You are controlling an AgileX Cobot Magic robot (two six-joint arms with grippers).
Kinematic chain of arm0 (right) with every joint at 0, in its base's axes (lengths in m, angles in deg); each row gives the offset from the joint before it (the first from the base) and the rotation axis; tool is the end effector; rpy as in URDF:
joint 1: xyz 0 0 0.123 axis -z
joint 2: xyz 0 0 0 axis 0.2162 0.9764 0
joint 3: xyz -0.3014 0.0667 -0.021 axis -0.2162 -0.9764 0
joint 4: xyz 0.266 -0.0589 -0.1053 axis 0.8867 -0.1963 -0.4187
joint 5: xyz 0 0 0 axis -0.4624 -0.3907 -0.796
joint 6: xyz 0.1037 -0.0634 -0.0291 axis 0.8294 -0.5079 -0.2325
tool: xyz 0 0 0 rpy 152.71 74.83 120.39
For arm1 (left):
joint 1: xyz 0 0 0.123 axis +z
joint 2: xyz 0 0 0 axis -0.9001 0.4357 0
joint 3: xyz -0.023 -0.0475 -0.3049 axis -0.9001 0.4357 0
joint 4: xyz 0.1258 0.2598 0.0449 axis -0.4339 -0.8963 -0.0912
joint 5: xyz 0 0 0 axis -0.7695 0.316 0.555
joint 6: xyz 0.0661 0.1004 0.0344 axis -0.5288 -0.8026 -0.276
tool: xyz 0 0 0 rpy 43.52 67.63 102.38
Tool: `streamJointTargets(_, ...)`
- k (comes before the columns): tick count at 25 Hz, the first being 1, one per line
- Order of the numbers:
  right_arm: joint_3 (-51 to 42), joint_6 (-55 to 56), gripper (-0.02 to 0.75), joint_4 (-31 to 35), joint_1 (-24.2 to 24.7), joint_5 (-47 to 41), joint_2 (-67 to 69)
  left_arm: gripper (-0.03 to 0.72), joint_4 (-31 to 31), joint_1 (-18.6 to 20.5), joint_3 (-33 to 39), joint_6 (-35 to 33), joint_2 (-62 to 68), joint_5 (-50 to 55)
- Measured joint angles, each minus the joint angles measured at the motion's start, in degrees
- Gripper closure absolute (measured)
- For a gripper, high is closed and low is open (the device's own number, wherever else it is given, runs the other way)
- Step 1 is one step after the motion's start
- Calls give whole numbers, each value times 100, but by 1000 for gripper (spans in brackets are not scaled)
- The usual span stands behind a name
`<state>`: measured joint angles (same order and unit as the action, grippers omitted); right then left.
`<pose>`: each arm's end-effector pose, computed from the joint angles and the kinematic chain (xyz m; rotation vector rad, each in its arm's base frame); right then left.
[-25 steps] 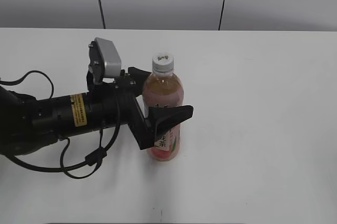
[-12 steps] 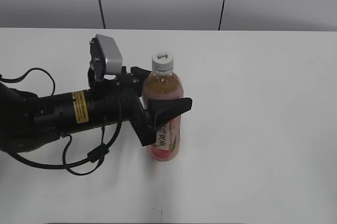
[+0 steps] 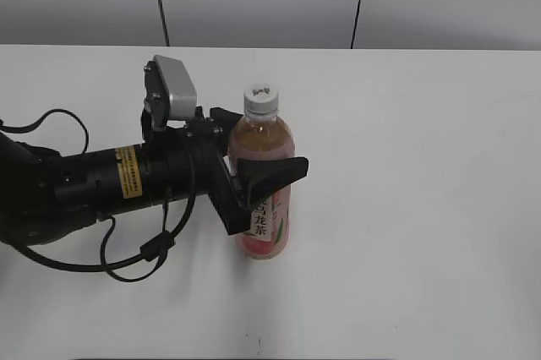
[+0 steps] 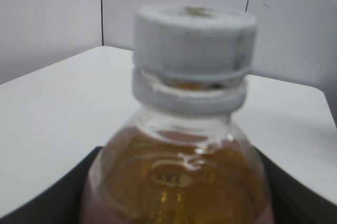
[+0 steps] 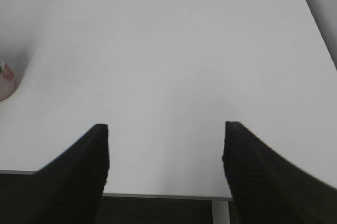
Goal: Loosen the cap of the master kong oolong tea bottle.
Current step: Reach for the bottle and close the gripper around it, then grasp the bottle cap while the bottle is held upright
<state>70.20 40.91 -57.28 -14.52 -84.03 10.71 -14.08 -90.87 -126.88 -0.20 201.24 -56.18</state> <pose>0.0316 0.0088 0.2822 -0.1664 2.0530 0.0297 0.2912 -0.2437 0.1086 0.9829 1.4794 -0.9687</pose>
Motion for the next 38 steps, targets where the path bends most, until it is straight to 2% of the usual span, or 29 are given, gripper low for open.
streamJointTargets(29, 0, 0, 225, 11, 0, 0, 0, 231, 0, 0, 0, 0, 0, 0)
streamJointTargets(34, 104, -25, 232, 425, 0, 290, 269, 231, 0, 0, 0, 0, 0, 0)
streamJointTargets(38, 415, -545, 273, 975, 0, 503, 1354, 231, 0, 0, 0, 0, 0, 0)
